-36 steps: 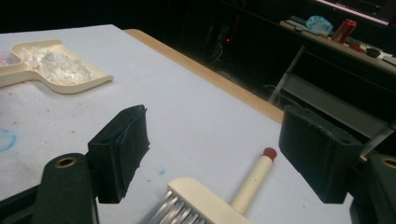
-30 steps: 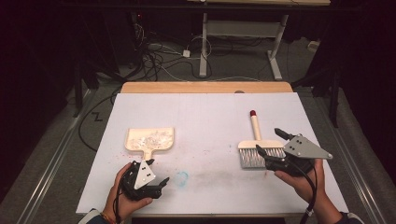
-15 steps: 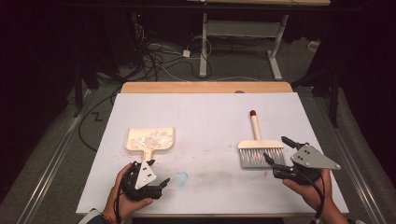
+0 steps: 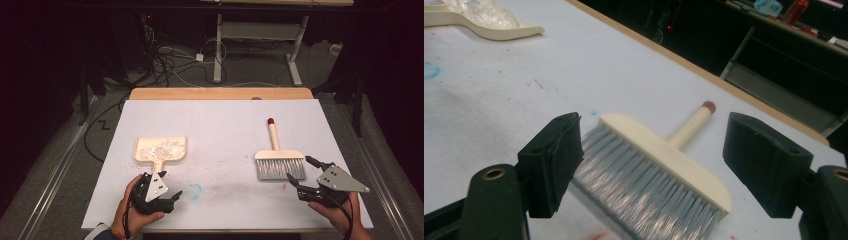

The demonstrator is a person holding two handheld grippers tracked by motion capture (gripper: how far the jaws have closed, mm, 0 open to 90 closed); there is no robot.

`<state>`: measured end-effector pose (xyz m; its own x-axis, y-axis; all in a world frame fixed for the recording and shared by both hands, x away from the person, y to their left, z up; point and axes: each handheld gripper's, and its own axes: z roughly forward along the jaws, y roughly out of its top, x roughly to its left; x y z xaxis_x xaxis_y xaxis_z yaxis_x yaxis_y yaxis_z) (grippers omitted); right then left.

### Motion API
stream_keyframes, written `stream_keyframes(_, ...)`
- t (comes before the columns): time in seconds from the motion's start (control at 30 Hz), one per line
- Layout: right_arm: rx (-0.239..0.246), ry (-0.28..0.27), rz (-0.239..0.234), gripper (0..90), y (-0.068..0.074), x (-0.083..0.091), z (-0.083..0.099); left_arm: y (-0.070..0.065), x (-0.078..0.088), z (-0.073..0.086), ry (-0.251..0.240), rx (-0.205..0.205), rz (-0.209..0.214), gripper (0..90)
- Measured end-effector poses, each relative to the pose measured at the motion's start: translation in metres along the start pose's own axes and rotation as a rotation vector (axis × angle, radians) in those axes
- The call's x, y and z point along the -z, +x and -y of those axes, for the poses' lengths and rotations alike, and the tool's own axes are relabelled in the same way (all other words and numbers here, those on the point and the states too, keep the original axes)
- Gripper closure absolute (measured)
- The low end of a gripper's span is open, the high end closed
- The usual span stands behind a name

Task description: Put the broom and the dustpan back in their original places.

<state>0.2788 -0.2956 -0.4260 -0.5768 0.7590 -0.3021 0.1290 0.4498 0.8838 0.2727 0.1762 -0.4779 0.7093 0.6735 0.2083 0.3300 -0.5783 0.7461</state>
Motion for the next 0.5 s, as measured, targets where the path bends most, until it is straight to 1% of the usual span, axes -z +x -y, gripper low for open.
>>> stream_keyframes(0.07,0.004,0.004,-0.001,24.5,0.0,0.0,0.004,0.0,-0.001,0.0,0.003,-0.001,0.0,20.8)
stream_keyframes(0.13,-0.009,0.003,-0.006,24.5,0.0,0.001,0.008,0.0,-0.002,0.0,0.006,-0.001,0.005,20.7)
stream_keyframes(0.17,-0.014,0.008,0.002,24.5,0.001,0.001,0.011,0.0,-0.002,0.0,0.007,-0.002,0.004,20.7)
stream_keyframes(0.23,-0.018,0.006,-0.006,24.5,0.001,0.002,0.016,0.0,-0.002,-0.001,0.006,0.0,0.003,20.8)
stream_keyframes(0.3,-0.013,0.021,-0.003,24.5,0.003,0.002,0.022,0.0,-0.002,-0.001,0.003,0.0,0.002,20.7)
stream_keyframes(0.4,-0.023,0.038,-0.009,24.3,0.005,0.001,0.028,-0.001,-0.002,-0.001,0.005,-0.003,0.001,20.7)
stream_keyframes(0.43,-0.02,0.047,-0.018,24.1,0.006,0.001,0.03,-0.001,-0.001,-0.001,0.004,-0.003,0.0,20.7)
stream_keyframes(0.5,-0.013,0.052,-0.012,23.7,0.008,0.001,0.03,-0.001,-0.001,-0.001,0.003,-0.003,-0.001,20.7)
